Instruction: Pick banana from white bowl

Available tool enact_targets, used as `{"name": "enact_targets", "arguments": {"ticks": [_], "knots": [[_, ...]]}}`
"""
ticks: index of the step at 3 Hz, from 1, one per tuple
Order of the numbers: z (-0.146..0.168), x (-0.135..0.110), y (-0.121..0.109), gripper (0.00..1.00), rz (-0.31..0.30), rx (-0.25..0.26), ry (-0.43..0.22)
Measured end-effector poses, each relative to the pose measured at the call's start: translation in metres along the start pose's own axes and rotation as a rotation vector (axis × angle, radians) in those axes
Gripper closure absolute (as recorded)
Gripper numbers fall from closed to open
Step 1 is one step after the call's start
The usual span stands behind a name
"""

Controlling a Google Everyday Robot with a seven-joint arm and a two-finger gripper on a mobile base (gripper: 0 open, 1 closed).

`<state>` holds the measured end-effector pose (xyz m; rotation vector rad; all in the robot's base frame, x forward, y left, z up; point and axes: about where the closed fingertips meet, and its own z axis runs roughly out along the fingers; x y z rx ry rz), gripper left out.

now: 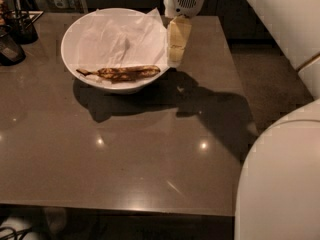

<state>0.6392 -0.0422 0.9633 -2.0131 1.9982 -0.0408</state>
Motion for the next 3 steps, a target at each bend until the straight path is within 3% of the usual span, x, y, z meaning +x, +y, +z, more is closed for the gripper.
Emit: {"name": "enact_targets", "arguments": {"ticks": [1, 3], "knots": [[0.015, -0.010, -0.006, 0.20, 0.021, -0.036, -0.037], [0.034, -0.035, -0.007, 0.23, 0.075, -0.107, -0.131]]}}
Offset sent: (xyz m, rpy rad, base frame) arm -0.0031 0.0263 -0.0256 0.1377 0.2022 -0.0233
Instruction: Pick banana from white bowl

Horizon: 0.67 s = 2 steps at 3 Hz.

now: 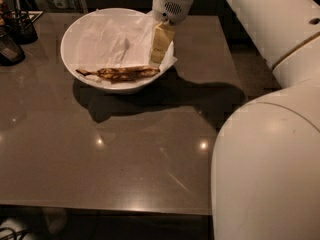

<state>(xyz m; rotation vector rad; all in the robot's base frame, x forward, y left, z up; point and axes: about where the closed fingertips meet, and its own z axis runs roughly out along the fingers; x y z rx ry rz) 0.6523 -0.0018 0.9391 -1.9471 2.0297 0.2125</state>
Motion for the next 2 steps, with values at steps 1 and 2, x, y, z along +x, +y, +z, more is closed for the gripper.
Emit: {"name": "enact_targets", "arguments": {"ticks": [1, 2], "knots": [[0.010, -0.014, 0.001, 0.21, 0.030, -0.039, -0.037], [0.022, -0.028, 0.003, 0.21, 0.073, -0.085, -0.069]]}}
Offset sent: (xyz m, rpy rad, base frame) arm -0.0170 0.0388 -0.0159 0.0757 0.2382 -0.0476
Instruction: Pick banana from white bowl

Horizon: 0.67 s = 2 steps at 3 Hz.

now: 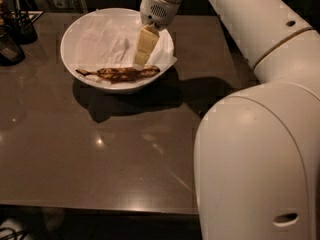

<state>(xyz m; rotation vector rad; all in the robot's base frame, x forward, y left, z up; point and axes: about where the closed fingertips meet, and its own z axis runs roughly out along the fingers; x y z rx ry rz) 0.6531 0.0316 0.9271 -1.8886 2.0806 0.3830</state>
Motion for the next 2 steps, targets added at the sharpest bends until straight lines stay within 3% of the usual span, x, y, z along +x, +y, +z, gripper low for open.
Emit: {"name": "enact_targets", "arguments": {"ticks": [2], "knots": [[0.027, -0.022, -0.002, 0.22, 0.074, -0.080, -0.047]]}}
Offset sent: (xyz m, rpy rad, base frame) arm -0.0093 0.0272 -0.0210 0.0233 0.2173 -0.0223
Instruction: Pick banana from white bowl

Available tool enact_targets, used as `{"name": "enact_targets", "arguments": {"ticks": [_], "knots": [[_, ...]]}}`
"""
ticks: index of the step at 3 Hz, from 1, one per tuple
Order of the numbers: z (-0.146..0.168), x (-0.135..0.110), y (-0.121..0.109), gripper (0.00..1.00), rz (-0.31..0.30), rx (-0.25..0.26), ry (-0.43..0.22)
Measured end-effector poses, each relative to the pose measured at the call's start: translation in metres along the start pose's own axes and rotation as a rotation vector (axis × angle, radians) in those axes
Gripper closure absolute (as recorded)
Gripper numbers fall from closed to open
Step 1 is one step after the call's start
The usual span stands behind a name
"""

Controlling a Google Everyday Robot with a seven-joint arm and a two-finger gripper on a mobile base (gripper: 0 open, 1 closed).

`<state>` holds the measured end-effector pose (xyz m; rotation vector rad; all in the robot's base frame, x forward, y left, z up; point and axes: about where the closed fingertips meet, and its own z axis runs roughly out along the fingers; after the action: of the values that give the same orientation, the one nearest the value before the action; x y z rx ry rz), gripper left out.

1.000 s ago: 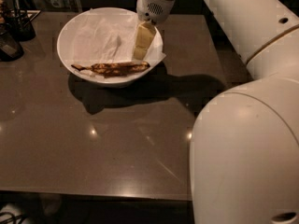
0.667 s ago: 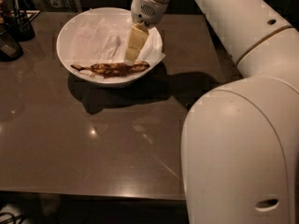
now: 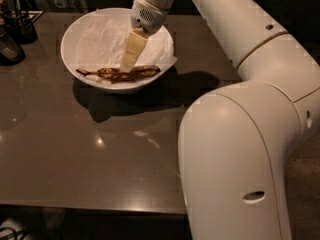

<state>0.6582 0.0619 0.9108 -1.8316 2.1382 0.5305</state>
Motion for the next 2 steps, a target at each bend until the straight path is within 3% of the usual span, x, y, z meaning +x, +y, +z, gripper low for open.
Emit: {"name": "enact_targets", "arguments": {"ticks": [2], "knots": [[0.024, -0.004, 0.002, 0.23, 0.063, -0.066, -0.048]]}}
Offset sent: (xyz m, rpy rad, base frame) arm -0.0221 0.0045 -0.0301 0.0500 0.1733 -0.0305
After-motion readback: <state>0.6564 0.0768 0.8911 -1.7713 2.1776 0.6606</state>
